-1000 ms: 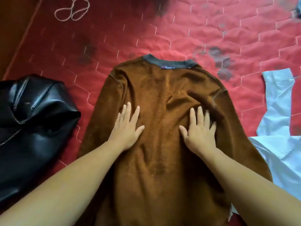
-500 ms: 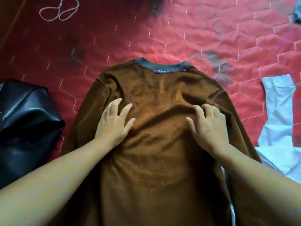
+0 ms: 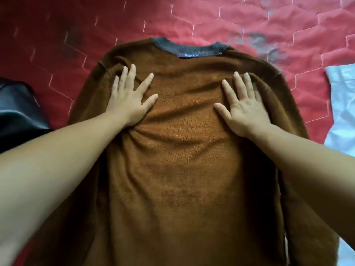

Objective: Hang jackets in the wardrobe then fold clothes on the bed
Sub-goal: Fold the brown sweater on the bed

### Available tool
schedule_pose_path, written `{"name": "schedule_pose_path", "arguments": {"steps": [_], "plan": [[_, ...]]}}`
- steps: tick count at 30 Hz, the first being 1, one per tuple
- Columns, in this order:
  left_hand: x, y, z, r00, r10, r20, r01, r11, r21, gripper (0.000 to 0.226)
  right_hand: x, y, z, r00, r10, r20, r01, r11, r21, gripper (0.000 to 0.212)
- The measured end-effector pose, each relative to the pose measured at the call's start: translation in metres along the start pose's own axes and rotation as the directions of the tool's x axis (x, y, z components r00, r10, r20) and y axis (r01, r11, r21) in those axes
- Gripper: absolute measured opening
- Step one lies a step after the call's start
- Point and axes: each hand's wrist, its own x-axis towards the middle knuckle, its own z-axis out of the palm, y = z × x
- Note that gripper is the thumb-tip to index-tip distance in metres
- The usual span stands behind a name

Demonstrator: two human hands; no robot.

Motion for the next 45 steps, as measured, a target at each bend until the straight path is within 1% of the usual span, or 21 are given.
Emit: {"name": "schedule_pose_path", "arguments": {"steps": [3, 5, 7, 9, 12, 15, 17, 20, 21, 23, 25, 28, 29, 32, 34, 36, 38, 39, 40, 42, 45], "plan": [[-0.049, 0.024, 0.003, 0.999, -0.033, -0.033, 0.029, 0.994, -0.101, 0.068, -0.03, -0.025, -0.009, 1.0, 0.021, -0.007, -0.021, 0.999, -0.03, 0.072], [-0.11, 0.041, 0.018, 1.0, -0.03, -0.003, 0.029, 0.985, -0.17, 0.067, -0.081, -0.045, -0.007, 0.998, -0.033, 0.044, 0.033, 0.999, -0.008, 0.07], [-0.182, 0.046, 0.038, 0.999, -0.022, 0.049, 0.027, 0.996, -0.091, 0.066, -0.151, -0.059, 0.009, 0.99, -0.078, 0.121, 0.081, 0.996, -0.025, 0.073], [-0.227, 0.039, 0.057, 0.998, 0.017, 0.053, -0.019, 0.999, 0.033, 0.067, -0.199, -0.058, 0.025, 0.987, -0.07, 0.145, 0.079, 0.995, -0.054, 0.074], [-0.232, 0.031, 0.069, 0.998, 0.049, 0.033, -0.051, 0.997, 0.06, 0.068, -0.209, -0.05, 0.037, 0.99, -0.035, 0.134, 0.044, 0.997, -0.065, 0.073], [-0.226, 0.033, 0.066, 0.997, 0.064, 0.049, -0.068, 0.995, 0.075, 0.069, -0.204, -0.051, 0.037, 0.99, -0.057, 0.131, 0.066, 0.996, -0.066, 0.073], [-0.23, 0.032, 0.06, 0.997, 0.054, 0.056, -0.054, 0.999, 0.001, 0.067, -0.208, -0.053, 0.035, 0.99, -0.043, 0.137, 0.05, 0.998, -0.047, 0.073], [-0.257, 0.025, 0.049, 0.997, -0.038, 0.067, 0.051, 0.978, -0.203, 0.065, -0.237, -0.052, 0.031, 0.981, 0.01, 0.194, -0.013, 1.0, 0.013, 0.072], [-0.276, 0.02, 0.05, 0.994, -0.057, 0.093, 0.077, 0.968, -0.238, 0.066, -0.256, -0.052, 0.032, 0.981, 0.027, 0.192, -0.028, 1.0, 0.006, 0.072], [-0.326, 0.012, 0.057, 0.989, -0.035, 0.143, 0.072, 0.963, -0.261, 0.07, -0.303, -0.053, 0.038, 0.986, 0.041, 0.162, -0.037, 0.999, -0.028, 0.074], [-0.374, 0.007, 0.066, 0.985, -0.027, 0.171, 0.081, 0.944, -0.32, 0.071, -0.347, -0.06, 0.047, 0.989, 0.053, 0.138, -0.052, 0.999, -0.005, 0.075], [-0.411, 0.009, 0.072, 0.974, -0.18, 0.136, 0.223, 0.862, -0.454, 0.064, -0.392, -0.074, 0.056, 0.987, 0.148, 0.07, -0.155, 0.98, 0.123, 0.069], [-0.416, 0.011, 0.071, 0.968, -0.224, 0.113, 0.251, 0.85, -0.463, 0.061, -0.404, -0.079, 0.057, 0.981, 0.192, 0.037, -0.196, 0.966, 0.169, 0.066], [-0.425, 0.018, 0.068, 0.951, -0.303, 0.058, 0.302, 0.876, -0.376, 0.052, -0.426, -0.087, 0.052, 0.937, 0.346, -0.037, -0.324, 0.907, 0.27, 0.051], [-0.43, 0.022, 0.066, 0.901, -0.423, 0.101, 0.429, 0.828, -0.362, 0.051, -0.431, -0.087, 0.045, 0.866, 0.501, 0.002, -0.468, 0.807, 0.359, 0.047], [-0.437, 0.024, 0.063, 0.85, -0.506, 0.144, 0.517, 0.751, -0.412, 0.051, -0.433, -0.084, 0.036, 0.792, 0.606, 0.075, -0.559, 0.672, 0.486, 0.041], [-0.442, 0.025, 0.06, 0.831, -0.529, 0.17, 0.532, 0.669, -0.519, 0.047, -0.434, -0.078, 0.029, 0.752, 0.629, 0.197, -0.612, 0.555, 0.564, 0.036], [-0.444, 0.025, 0.057, 0.823, -0.533, 0.197, 0.543, 0.635, -0.55, 0.043, -0.435, -0.075, 0.026, 0.755, 0.605, 0.253, -0.619, 0.532, 0.578, 0.034], [-0.447, 0.025, 0.055, 0.821, -0.528, 0.217, 0.55, 0.63, -0.548, 0.038, -0.438, -0.072, 0.022, 0.768, 0.566, 0.298, -0.616, 0.528, 0.584, 0.033], [-0.452, 0.019, 0.051, 0.837, -0.503, 0.216, 0.537, 0.675, -0.507, 0.029, -0.444, -0.065, 0.016, 0.794, 0.498, 0.349, -0.599, 0.545, 0.587, 0.032], [-0.459, 0.003, 0.044, 0.831, -0.506, 0.232, 0.556, 0.732, -0.394, 0.024, -0.447, -0.05, 0.01, 0.798, 0.448, 0.402, -0.601, 0.621, 0.502, 0.027]]}}
